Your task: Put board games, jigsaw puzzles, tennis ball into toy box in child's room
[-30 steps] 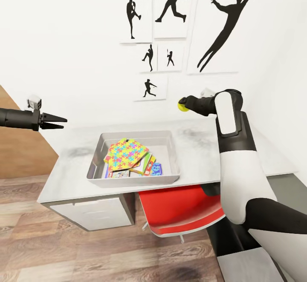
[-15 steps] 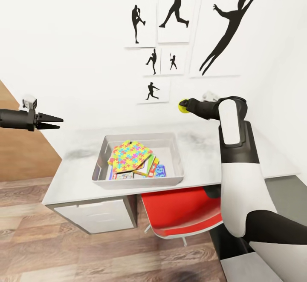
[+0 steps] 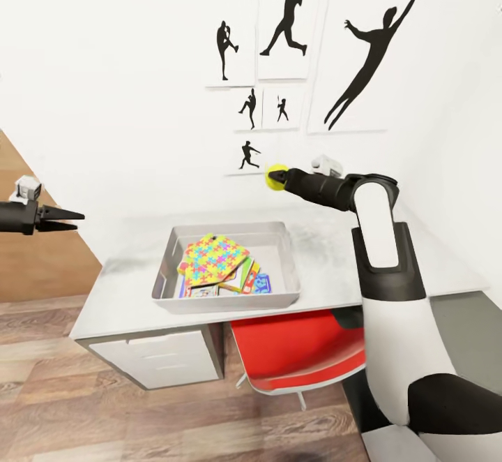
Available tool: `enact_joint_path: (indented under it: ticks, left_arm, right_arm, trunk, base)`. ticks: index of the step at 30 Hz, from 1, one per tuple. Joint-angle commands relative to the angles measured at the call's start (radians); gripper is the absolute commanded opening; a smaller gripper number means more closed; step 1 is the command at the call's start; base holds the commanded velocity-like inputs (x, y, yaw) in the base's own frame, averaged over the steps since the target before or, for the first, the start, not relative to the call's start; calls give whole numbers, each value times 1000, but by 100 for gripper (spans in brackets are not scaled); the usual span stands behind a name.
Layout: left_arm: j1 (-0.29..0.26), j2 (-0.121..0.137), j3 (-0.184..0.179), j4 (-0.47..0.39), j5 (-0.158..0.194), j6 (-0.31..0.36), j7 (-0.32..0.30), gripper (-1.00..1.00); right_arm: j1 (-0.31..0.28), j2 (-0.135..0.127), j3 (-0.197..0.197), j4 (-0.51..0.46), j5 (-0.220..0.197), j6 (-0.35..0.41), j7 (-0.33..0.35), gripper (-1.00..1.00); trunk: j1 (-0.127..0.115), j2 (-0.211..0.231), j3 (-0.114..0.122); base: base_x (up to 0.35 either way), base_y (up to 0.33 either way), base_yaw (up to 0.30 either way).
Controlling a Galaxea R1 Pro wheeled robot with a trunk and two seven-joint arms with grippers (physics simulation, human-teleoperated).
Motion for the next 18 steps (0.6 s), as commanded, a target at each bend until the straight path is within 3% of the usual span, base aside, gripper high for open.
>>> enact_joint_path:
  ticks: [1,5,8,14,18]
  left_arm:
    - [7,6,-8,1,5,3,-3,100]
    - [42,15,-10,1,6,-2,-3,100]
    - [49,16,-11,1,6,-2,-4,100]
    - [90,6,-25,1,12,-2,-5,100]
    - [123,0,-28,1,15,-2,-5,100]
  right_arm:
    - [19,-3,0,-13,-15,2,-13,-100]
    - [100,-32,-2,-52,-31,2,-2,-100]
    - [142,-42,-2,-59,-53,2,44,-100]
    - [245,-47,-8,-63,-63,2,290,-100]
    - [284,-48,-10,-64,-63,2,397,-100]
  trunk:
    - [1,-2,0]
    - [1,-2,6]
    - [1,-2,11]
    - [1,-2,21]
    - [1,-2,28]
  base:
    - [0,0,0]
    - [0,0,0]
    - [0,0,0]
    - [0,0,0]
    - [0,0,0]
